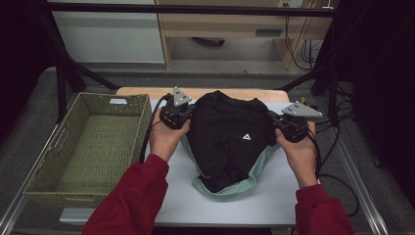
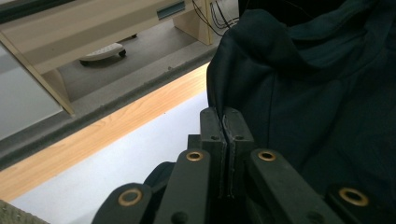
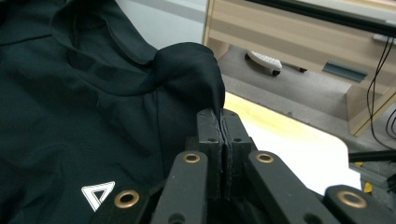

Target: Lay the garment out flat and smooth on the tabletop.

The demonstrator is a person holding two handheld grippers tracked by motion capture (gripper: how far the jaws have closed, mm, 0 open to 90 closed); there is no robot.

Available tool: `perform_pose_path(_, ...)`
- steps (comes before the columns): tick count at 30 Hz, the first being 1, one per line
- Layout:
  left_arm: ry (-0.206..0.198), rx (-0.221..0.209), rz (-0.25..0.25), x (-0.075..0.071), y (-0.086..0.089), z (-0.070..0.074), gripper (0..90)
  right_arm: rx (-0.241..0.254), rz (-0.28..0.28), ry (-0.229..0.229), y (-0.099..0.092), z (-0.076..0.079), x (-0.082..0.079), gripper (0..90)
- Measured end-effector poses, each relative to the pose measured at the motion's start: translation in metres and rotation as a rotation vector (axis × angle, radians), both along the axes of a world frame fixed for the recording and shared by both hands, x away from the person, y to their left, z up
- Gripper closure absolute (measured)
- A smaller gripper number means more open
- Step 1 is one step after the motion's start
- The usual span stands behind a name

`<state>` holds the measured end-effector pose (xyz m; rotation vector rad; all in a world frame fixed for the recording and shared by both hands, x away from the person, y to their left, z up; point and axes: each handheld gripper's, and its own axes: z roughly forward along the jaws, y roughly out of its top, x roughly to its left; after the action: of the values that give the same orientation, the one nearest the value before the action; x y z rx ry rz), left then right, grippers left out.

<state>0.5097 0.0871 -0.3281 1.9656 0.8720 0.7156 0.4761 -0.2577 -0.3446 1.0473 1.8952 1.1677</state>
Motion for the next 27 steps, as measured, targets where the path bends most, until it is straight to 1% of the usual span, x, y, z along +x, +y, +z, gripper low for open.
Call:
perform_pose_path(4, -0.008, 0.001, -0.001, 0.002, 0.004, 0.006, 88.4, -0.004, 0.002, -0.015, 0.002, 0.009, 0.003, 88.3)
perform_pose_path(7, -0.025, -0.001, 0.002, 0.002, 0.006, 0.014, 88.4, -0.008, 0.004, -0.030, 0.003, 0.018, 0.004, 88.3)
perform_pose_path(9, -0.035, 0.004, 0.003, 0.003, 0.006, 0.018, 88.4, -0.016, 0.003, -0.043, 0.004, 0.023, 0.006, 88.3)
perform_pose_path(12, -0.040, 0.015, 0.005, 0.006, 0.003, 0.020, 88.4, -0.020, -0.005, -0.049, 0.005, 0.024, 0.011, 88.3)
perform_pose_path(16, -0.033, 0.032, 0.019, 0.014, 0.000, 0.016, 88.4, -0.026, -0.020, -0.044, 0.004, 0.019, 0.018, 88.3)
perform_pose_path(18, -0.022, 0.020, 0.032, 0.018, -0.002, 0.015, 88.4, -0.023, -0.025, -0.039, 0.002, 0.019, 0.022, 88.4)
perform_pose_path(19, -0.015, 0.003, 0.032, 0.020, -0.003, 0.016, 88.3, -0.027, -0.027, -0.038, 0.001, 0.019, 0.025, 88.4)
perform_pose_path(20, -0.016, -0.009, 0.033, 0.021, -0.004, 0.019, 88.4, -0.028, -0.030, -0.037, -0.001, 0.021, 0.027, 88.3)
perform_pose_path(21, -0.026, -0.011, 0.031, 0.021, -0.006, 0.022, 88.4, -0.024, -0.036, -0.037, -0.003, 0.024, 0.030, 88.4)
perform_pose_path(23, -0.044, 0.001, 0.030, 0.021, -0.010, 0.029, 88.4, -0.018, -0.043, -0.044, -0.006, 0.033, 0.034, 88.4)
perform_pose_path(24, -0.051, 0.002, 0.031, 0.021, -0.011, 0.033, 88.4, -0.018, -0.044, -0.053, -0.007, 0.038, 0.036, 88.3)
perform_pose_path(26, -0.066, -0.004, 0.044, 0.022, -0.013, 0.038, 88.4, -0.030, -0.046, -0.069, -0.006, 0.046, 0.039, 88.4)
perform_pose_path(27, -0.067, -0.010, 0.048, 0.023, -0.014, 0.040, 88.4, -0.032, -0.046, -0.073, -0.005, 0.047, 0.041, 88.4)
